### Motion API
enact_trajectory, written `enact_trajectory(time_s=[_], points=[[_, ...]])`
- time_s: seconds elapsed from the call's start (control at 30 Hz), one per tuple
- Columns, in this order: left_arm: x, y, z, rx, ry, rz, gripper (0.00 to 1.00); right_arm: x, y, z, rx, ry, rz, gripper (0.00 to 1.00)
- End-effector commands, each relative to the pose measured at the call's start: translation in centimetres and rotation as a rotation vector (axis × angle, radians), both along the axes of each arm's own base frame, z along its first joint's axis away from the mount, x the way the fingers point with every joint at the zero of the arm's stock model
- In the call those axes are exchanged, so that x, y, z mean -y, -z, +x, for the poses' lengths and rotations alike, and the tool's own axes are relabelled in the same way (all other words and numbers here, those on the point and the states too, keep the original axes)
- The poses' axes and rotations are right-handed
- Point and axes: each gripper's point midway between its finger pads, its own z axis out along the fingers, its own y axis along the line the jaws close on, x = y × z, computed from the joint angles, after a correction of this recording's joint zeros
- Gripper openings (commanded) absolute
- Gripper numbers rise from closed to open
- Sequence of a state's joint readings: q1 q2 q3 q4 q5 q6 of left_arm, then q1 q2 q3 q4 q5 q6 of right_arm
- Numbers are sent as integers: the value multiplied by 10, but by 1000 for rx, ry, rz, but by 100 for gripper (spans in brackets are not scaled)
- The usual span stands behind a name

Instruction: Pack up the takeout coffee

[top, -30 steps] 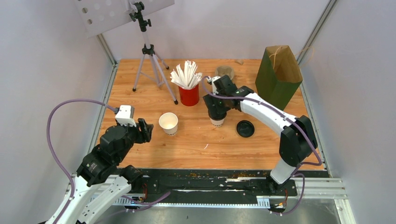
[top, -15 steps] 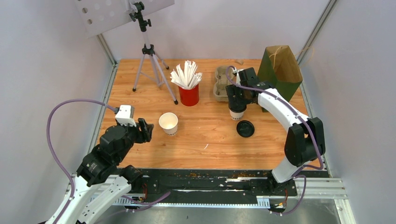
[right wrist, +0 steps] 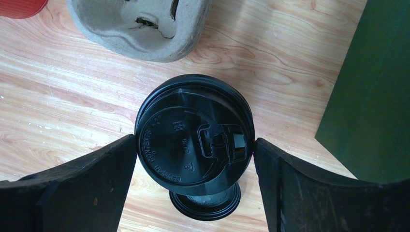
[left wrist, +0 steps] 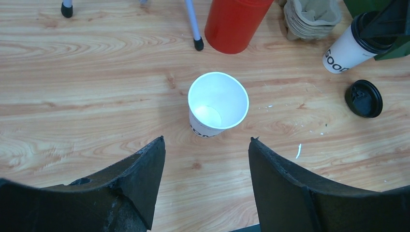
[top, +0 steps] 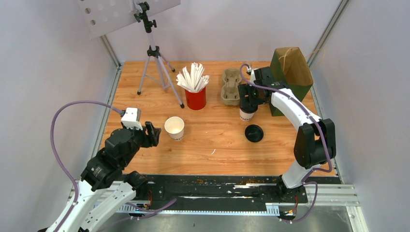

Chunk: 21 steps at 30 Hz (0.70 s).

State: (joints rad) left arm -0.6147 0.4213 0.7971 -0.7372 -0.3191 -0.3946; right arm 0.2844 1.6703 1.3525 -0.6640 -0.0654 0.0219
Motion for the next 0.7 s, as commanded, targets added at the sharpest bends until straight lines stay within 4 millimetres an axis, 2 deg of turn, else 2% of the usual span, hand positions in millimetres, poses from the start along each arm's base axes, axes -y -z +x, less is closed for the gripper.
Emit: enact_trajectory(time_s=[0.0, 0.1, 0.37, 0.5, 0.67], points=[[8, -8, 6, 28, 16, -23, 72, -2, -20, 8, 38, -17, 14, 93], [10, -5, 9, 13, 18, -14, 74, -2, -33, 6, 54, -20, 18, 99], [20, 18, 17, -112, 12, 23, 73, 2, -56, -14, 32, 11, 34, 99], [22, 27, 27, -160, -15, 37, 71, -1, -68, -35, 34, 32, 92, 93], [31, 41, 44, -249, -16, 36, 66, -13, -68, -73, 19, 17, 172, 81]])
